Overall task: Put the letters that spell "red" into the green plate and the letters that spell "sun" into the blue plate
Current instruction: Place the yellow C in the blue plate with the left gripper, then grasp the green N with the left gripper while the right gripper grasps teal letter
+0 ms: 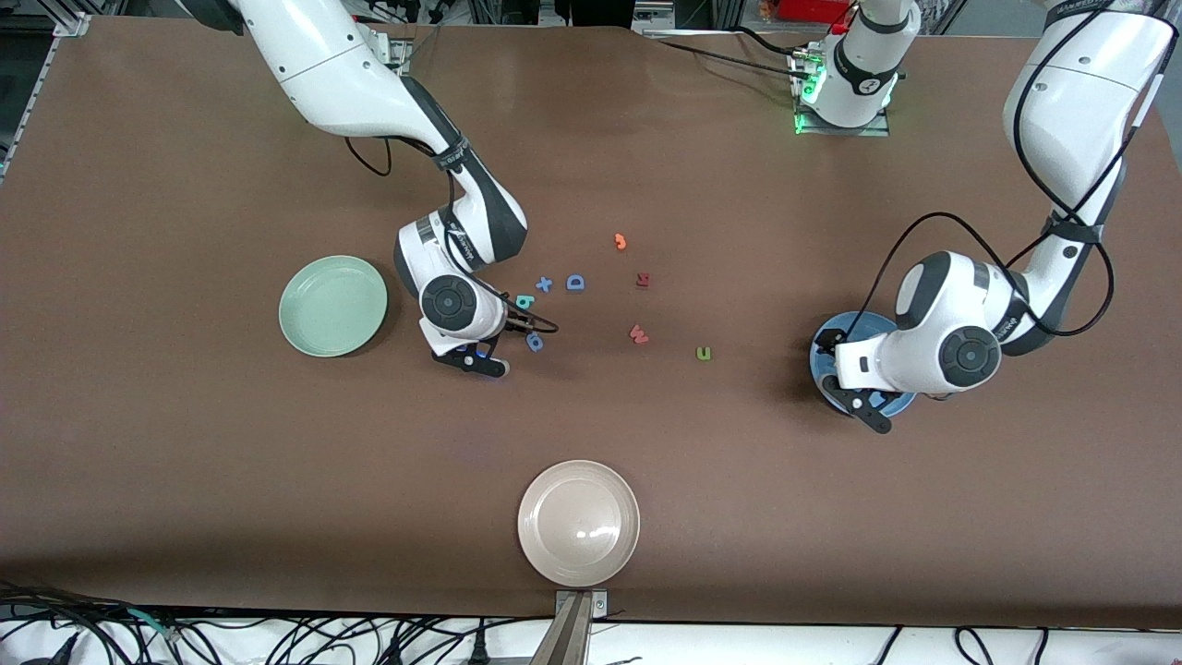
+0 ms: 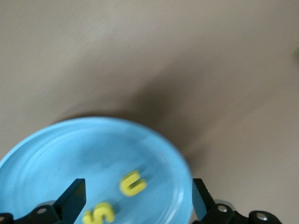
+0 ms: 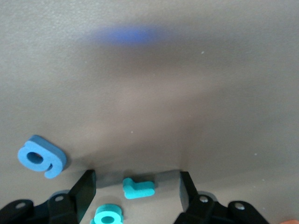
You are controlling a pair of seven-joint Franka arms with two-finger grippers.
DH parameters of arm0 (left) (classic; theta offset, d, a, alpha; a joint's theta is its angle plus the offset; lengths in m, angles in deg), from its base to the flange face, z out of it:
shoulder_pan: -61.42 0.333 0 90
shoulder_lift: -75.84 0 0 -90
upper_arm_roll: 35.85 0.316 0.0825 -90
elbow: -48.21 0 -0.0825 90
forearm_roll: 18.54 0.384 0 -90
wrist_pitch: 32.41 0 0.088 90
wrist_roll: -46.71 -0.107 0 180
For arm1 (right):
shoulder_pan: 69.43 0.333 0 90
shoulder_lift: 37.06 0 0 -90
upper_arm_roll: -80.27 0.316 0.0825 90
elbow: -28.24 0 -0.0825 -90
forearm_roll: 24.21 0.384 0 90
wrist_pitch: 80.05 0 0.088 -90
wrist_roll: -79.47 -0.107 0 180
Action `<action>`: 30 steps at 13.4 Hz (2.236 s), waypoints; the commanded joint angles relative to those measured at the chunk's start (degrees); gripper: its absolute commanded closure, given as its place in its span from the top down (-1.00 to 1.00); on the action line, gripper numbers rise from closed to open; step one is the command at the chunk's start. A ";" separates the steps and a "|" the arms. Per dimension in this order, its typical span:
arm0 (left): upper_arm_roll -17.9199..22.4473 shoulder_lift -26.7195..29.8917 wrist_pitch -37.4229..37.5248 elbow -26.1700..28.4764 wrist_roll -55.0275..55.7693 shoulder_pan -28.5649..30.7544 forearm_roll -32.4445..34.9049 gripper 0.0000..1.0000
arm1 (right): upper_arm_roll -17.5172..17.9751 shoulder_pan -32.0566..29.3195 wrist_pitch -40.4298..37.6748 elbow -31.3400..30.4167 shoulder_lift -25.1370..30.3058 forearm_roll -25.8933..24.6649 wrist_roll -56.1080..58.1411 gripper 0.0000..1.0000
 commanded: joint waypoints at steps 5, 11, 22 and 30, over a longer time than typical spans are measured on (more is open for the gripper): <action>-6.47 0.82 -0.11 -0.73 20.20 -5.55 1.54 1.00 | 0.08 0.29 0.95 -3.84 1.46 -0.03 0.58 0.29; -0.86 -0.76 -8.55 -0.91 46.41 -19.44 7.93 1.00 | 0.08 0.29 1.30 -6.57 3.31 -0.03 0.67 0.16; 0.03 -5.95 -14.53 -0.20 51.36 -19.71 9.36 1.00 | 0.08 0.90 6.13 -6.48 2.78 -0.03 1.28 0.09; 0.65 -7.09 -14.27 0.32 51.27 -19.63 9.36 -0.34 | 0.08 1.43 8.24 -6.66 2.08 -0.03 1.19 0.08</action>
